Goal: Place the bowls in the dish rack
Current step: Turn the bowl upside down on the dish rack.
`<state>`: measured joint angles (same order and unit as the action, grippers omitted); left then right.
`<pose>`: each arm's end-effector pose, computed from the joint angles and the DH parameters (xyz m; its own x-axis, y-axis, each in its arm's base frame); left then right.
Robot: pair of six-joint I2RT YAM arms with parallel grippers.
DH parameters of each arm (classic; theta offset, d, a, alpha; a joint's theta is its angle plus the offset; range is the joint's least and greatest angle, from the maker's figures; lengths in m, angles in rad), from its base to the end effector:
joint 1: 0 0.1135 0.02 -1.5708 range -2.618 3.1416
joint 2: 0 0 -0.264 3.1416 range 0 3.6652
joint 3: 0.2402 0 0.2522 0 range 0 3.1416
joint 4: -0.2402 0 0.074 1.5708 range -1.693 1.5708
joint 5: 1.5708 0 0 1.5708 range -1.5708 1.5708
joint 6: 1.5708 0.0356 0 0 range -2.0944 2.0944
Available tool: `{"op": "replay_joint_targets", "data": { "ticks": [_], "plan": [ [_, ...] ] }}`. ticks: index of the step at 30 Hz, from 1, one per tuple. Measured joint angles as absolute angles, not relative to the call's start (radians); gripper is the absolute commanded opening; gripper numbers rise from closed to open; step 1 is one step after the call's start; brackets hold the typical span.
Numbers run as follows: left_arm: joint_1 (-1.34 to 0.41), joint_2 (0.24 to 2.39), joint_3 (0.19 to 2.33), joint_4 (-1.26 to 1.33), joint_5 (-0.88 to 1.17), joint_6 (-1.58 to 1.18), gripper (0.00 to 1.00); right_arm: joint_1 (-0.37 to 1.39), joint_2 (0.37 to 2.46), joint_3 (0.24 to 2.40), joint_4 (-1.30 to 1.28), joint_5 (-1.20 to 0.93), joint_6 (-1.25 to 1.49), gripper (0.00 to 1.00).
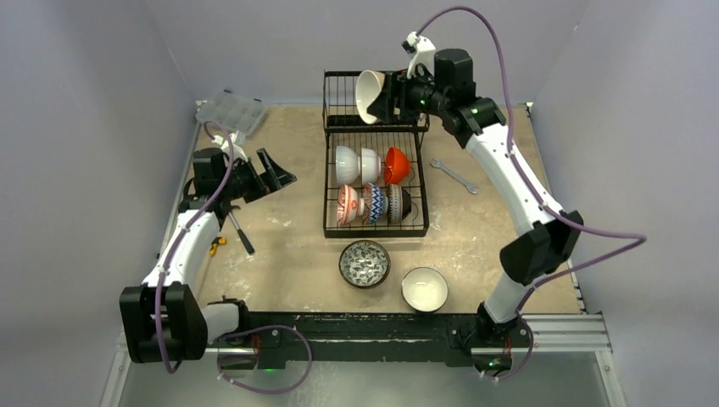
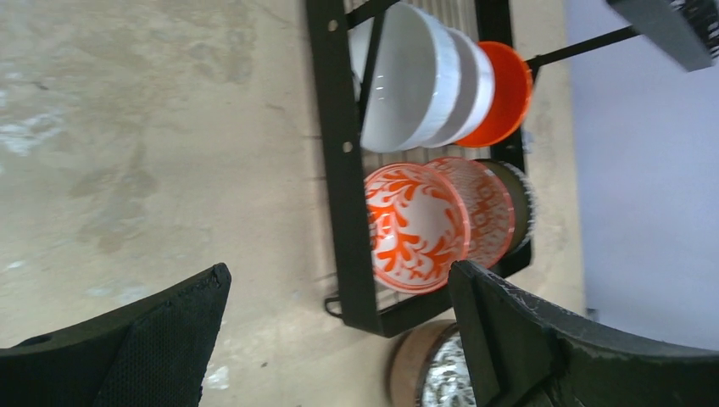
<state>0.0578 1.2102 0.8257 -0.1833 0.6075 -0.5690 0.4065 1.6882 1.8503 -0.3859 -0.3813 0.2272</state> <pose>0.2642 -0.0051 0.2687 -0.6856 -0.4828 -0.5449 0.0755 0.6972 -0.7129 0.3506 0.1653 0.4507 -0.3563 0.0742 -0.9314 -0.6364 0.7106 0.3001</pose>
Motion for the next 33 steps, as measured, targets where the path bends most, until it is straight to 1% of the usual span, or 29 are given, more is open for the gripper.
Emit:
{"op": "replay_joint_targets", "data": {
  "ticks": [8,14,22,33],
  "plan": [
    [0.049,1.125,0.755,-0.228,0.471,-0.449,0.97,0.408,1.905,2.167,-0.520,-0.234,0.128,0.00],
    [0.041,1.128,0.754,-0.243,0.434,-0.423,0.97,0.432,1.993,2.330,-0.574,-0.110,0.066,0.00],
    [0.038,1.143,0.754,-0.242,0.423,-0.422,0.96,0.551,2.013,2.346,-0.582,0.064,-0.057,0.00],
    [0.035,1.143,0.754,-0.242,0.422,-0.422,0.95,0.710,2.097,2.349,-0.549,0.343,-0.279,0.00]
  ]
}}
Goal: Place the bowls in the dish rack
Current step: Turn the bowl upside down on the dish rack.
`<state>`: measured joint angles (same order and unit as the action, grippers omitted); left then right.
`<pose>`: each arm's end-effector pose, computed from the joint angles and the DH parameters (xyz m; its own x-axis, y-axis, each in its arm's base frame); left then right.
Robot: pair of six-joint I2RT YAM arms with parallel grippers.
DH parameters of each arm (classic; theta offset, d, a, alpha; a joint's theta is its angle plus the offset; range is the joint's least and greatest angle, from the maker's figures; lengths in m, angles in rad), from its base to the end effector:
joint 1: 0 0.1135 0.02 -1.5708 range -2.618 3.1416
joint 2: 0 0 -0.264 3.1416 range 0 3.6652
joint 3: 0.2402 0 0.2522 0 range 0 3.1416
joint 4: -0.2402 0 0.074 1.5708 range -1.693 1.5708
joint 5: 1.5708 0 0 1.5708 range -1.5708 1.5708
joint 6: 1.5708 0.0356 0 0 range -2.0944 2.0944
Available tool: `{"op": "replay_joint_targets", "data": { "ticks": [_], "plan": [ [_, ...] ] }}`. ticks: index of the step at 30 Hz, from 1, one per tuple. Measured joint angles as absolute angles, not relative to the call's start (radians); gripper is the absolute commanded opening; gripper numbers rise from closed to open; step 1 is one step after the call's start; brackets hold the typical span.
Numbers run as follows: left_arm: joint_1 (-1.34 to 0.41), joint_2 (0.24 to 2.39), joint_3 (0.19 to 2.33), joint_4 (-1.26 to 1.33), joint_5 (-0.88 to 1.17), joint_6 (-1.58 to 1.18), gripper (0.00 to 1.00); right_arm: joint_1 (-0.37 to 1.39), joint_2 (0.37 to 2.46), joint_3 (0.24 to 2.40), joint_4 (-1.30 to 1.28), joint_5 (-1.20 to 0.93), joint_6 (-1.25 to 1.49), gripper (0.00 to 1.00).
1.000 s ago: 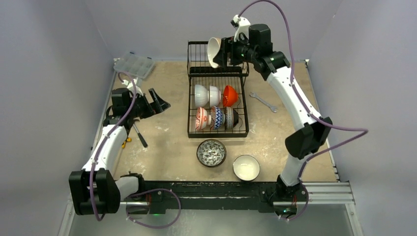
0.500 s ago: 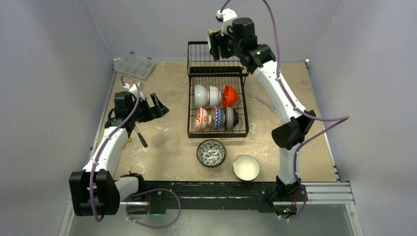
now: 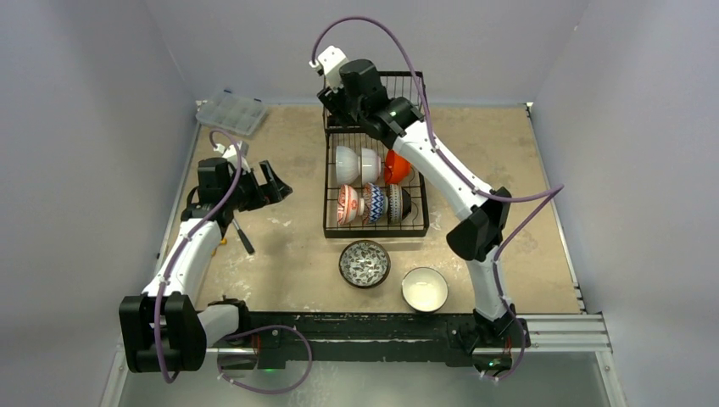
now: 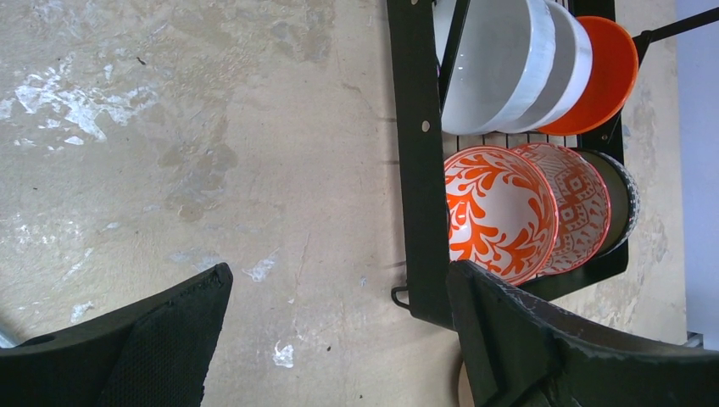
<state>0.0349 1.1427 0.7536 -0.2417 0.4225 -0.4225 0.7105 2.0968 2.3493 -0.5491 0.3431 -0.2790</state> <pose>0.2462 -0.0060 0.2535 -0.6602 -0.3973 -0.6374 0.0311 0.8335 -0.5517 0.3698 0.3024 0.4297 -0.1110 -0.4376 -0.8923 -0.4170 0.8355 -0.3579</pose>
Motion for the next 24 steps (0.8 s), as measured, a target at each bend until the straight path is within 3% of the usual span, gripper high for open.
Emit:
{"op": "replay_joint_targets", "data": {
  "ticks": [11,24],
  "plan": [
    [0.029,1.143,0.754,-0.242,0.423,-0.422,0.94,0.749,2.102,2.337,-0.505,0.508,-0.448,0.00],
    [0.029,1.143,0.754,-0.242,0.423,-0.422,0.93,0.756,2.102,2.277,-0.484,0.505,-0.492,0.00]
  ]
}}
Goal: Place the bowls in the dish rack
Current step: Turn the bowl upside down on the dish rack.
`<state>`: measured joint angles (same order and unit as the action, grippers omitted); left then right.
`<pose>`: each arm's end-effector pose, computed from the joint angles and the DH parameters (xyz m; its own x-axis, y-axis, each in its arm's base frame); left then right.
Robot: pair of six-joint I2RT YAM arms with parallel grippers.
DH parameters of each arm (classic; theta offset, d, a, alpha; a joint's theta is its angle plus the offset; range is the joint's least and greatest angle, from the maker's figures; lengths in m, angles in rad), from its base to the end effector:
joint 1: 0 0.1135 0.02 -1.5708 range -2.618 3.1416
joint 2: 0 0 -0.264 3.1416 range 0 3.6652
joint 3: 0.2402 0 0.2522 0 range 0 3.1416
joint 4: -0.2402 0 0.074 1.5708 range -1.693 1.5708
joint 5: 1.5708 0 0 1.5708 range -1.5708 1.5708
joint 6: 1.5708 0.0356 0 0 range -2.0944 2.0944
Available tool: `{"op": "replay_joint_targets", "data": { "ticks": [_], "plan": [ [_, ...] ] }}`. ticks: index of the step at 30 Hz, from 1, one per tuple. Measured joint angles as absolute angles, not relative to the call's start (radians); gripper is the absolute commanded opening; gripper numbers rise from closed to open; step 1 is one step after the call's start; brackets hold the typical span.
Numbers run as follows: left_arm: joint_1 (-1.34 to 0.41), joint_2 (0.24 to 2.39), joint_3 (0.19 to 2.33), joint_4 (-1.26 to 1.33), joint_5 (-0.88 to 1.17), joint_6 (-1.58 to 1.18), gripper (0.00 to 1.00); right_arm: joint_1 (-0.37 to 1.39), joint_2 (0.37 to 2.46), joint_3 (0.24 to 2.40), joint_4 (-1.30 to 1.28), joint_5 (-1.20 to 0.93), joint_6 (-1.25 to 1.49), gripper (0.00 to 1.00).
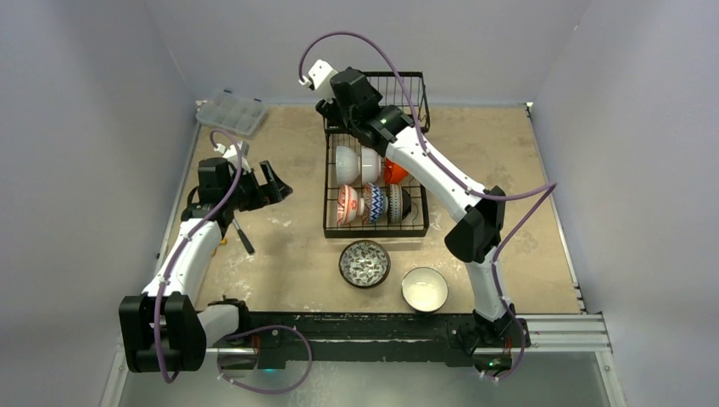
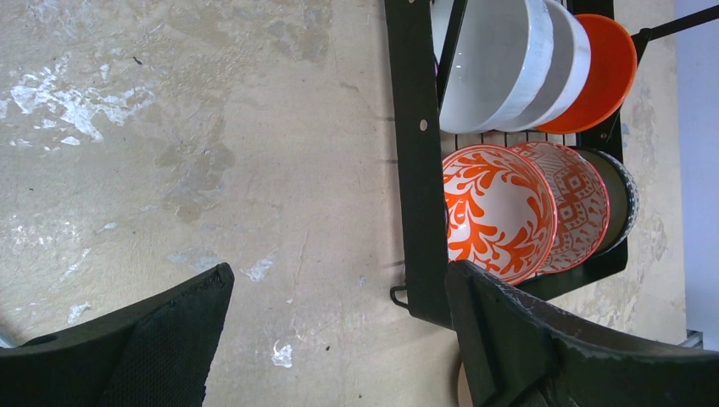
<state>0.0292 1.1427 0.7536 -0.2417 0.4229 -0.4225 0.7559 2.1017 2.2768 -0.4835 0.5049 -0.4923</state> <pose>0.2461 -0.0074 0.2535 -0.6626 -0.3934 -0.6373 0.0361 0.8331 -0.5519 0.3645 0.3199 0.4110 -0.0694 -0.6339 -0.7703 -0.3379 0.7414 -0.5797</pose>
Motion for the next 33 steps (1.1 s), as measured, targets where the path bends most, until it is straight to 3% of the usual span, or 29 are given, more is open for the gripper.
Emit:
{"op": "replay_joint_targets", "data": {
  "ticks": [15,20,33],
  "plan": [
    [0.025,1.143,0.754,-0.241,0.424,-0.422,0.93,0.761,2.101,2.266,-0.493,0.472,-0.493,0.01],
    [0.025,1.143,0.754,-0.241,0.423,-0.422,0.93,0.765,2.097,2.254,-0.481,0.478,-0.497,0.15],
    [0.025,1.143,0.754,-0.241,0.424,-0.422,0.92,0.767,2.085,2.233,-0.465,0.479,-0.493,0.26]
  ]
}}
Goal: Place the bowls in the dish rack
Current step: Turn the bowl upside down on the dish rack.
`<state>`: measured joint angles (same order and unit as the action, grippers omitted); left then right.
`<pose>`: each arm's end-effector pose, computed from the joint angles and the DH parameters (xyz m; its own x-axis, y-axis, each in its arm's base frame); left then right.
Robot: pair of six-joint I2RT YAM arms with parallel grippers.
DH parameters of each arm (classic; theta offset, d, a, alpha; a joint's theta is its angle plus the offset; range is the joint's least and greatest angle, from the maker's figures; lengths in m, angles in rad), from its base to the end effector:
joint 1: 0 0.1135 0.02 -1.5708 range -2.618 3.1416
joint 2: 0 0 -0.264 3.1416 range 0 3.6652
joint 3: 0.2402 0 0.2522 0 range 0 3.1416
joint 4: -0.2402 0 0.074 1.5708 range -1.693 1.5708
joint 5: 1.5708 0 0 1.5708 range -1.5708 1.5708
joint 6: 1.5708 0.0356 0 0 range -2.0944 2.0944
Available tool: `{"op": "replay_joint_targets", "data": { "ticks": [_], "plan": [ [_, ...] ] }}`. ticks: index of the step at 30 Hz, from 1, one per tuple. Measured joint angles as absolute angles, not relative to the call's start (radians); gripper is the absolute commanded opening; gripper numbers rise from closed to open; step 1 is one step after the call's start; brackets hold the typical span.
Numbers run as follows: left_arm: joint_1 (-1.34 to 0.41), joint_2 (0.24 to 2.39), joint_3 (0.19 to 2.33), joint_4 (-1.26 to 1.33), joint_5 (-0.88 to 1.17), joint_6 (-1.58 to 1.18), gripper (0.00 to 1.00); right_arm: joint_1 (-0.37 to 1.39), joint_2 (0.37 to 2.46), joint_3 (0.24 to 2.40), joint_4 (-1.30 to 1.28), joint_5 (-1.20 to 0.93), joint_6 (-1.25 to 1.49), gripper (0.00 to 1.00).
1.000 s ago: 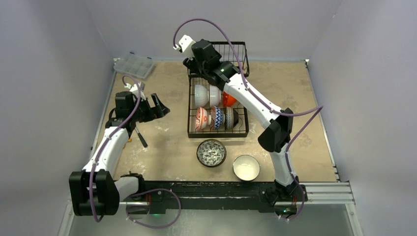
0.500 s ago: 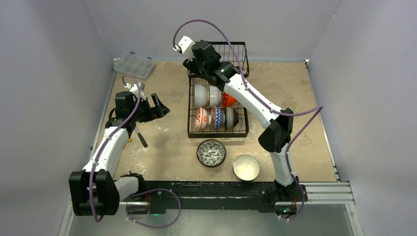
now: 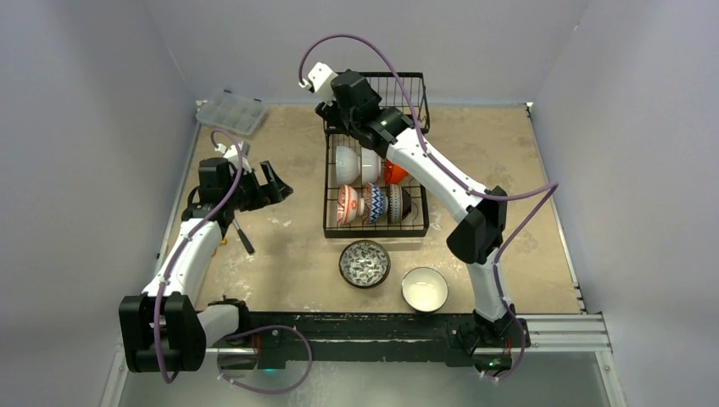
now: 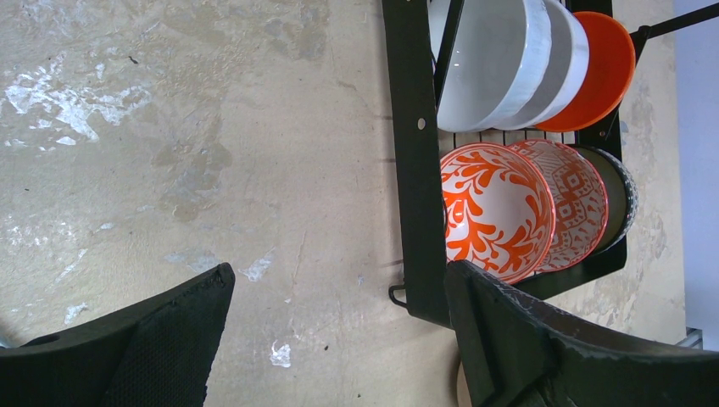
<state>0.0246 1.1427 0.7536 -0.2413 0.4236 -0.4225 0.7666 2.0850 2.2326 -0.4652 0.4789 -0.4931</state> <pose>0.2461 -0.0086 0.2535 -0.6644 -0.3903 -0.6374 0.0407 0.8327 -0.5522 0.3597 0.3237 0.4058 -0.0560 -0.6372 -0.7687 -0.3710 0.7280 -0.5764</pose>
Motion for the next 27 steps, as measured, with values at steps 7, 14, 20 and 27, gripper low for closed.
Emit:
{"op": "replay_joint_targets", "data": {
  "ticks": [7,14,20,27],
  "plan": [
    [0.025,1.143,0.754,-0.241,0.424,-0.422,0.92,0.767,2.067,2.219,-0.471,0.454,-0.479,0.35],
    [0.025,1.143,0.754,-0.241,0.424,-0.422,0.92,0.772,2.045,2.200,-0.488,0.424,-0.464,0.40],
    [0.025,1.143,0.754,-0.241,0.427,-0.422,0.92,0.772,2.043,2.196,-0.487,0.424,-0.464,0.52],
    [0.025,1.143,0.754,-0.241,0.432,-0.422,0.91,0.772,2.040,2.187,-0.480,0.424,-0.461,0.67]
  ]
}}
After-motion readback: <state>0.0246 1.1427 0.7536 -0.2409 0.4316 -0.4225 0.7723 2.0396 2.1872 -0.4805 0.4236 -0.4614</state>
